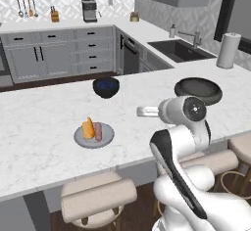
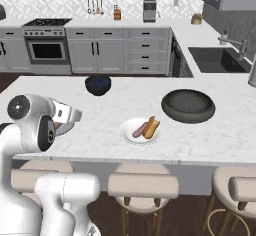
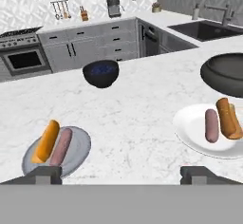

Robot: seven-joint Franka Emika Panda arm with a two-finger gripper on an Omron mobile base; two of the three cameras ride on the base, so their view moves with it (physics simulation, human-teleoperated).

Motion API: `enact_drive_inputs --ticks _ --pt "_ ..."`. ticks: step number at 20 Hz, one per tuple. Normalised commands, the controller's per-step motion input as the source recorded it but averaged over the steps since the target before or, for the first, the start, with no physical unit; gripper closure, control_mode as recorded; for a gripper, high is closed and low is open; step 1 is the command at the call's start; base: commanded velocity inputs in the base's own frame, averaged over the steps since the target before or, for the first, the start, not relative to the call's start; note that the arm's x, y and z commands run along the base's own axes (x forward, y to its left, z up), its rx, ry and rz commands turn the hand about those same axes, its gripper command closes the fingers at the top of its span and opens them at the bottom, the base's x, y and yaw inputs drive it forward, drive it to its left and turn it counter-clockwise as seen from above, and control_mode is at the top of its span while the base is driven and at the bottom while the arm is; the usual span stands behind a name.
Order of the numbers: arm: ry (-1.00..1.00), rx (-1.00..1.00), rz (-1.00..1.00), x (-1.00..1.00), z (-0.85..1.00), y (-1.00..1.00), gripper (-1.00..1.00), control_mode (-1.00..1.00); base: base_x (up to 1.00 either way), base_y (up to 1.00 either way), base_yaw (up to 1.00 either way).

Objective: Place one bun and one sausage from the bowl on each plate.

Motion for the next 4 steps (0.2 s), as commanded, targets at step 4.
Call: enact_drive_inputs --ticks 4 --pt "-0.76 0.03 0.00 -1.00 1.00 -0.77 -1.00 -1.00 0.00 0.00 0.00"
